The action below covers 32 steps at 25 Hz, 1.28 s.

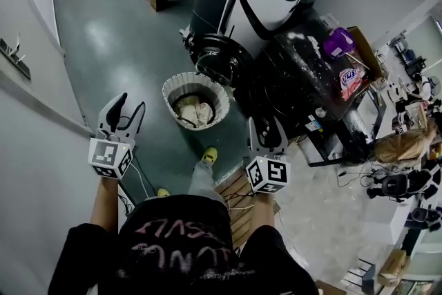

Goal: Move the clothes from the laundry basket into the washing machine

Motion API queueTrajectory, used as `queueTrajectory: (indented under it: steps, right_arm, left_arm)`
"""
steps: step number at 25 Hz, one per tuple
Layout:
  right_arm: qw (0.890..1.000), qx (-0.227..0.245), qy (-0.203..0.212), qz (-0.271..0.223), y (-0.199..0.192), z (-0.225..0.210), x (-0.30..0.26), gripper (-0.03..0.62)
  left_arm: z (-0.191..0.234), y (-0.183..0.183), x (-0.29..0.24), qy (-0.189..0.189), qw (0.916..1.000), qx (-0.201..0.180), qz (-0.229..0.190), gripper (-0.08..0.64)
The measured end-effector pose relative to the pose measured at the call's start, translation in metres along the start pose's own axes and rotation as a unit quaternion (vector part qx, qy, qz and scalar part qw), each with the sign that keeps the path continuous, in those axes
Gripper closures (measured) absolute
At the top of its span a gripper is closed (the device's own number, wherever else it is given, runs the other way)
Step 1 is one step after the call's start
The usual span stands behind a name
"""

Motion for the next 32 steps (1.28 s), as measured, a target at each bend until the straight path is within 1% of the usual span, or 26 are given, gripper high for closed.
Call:
queueTrajectory:
  steps: [4, 7, 9, 12, 16, 20, 23, 25, 29, 32]
  right_arm:
    - [1.000, -0.013, 0.004, 0.014, -0.010, -0.033, -0.044, 0.345]
    - [0.999, -0.024, 0.002, 0.023, -0.020, -0.074, -0.087, 0.344]
    - [0.999, -0.029, -0.001, 0.028, -0.028, -0.099, -0.116, 0.344]
    - [0.998, -0.035, 0.003, 0.047, -0.039, -0.124, -0.148, 0.344]
    - [0.996, -0.052, 0.021, 0.072, -0.046, -0.159, -0.196, 0.344]
    - [0.993, -0.061, 0.038, 0.094, -0.053, -0.189, -0.240, 0.344]
    - [0.990, -0.068, 0.051, 0.115, -0.066, -0.204, -0.264, 0.343]
    - [0.988, -0.071, 0.056, 0.129, -0.075, -0.209, -0.272, 0.342]
    - [0.985, -0.081, 0.054, 0.146, -0.088, -0.214, -0.285, 0.341]
    - [0.983, -0.091, 0.050, 0.150, -0.095, -0.211, -0.292, 0.341]
  left_arm:
    - [-0.001, -0.008, -0.051, -0.005, 0.9999, 0.000, 0.016, 0.350]
    - [-0.008, -0.014, -0.112, -0.012, 0.9995, -0.006, 0.028, 0.350]
    - [-0.009, -0.021, -0.151, -0.013, 0.9993, -0.002, 0.035, 0.350]
    - [-0.009, -0.033, -0.190, -0.010, 0.9985, 0.006, 0.053, 0.350]
    - [-0.016, -0.039, -0.245, -0.011, 0.9961, -0.001, 0.088, 0.350]
    - [-0.028, -0.042, -0.295, -0.022, 0.9924, -0.021, 0.119, 0.350]
    - [-0.036, -0.047, -0.321, -0.034, 0.9907, -0.024, 0.130, 0.349]
    - [-0.041, -0.054, -0.334, -0.047, 0.9880, -0.032, 0.144, 0.350]
    - [-0.043, -0.067, -0.353, -0.066, 0.9828, -0.036, 0.169, 0.349]
    - [-0.040, -0.076, -0.365, -0.085, 0.9818, -0.034, 0.166, 0.344]
Point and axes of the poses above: the fingertips, and each gripper's own axes: x backward along the fingers, z to its left, y out of its top, the point moved 5 cm from there along x, backward along the fingers, and after that the axes turned 9 degrees about -x, right-handed, at the moved point
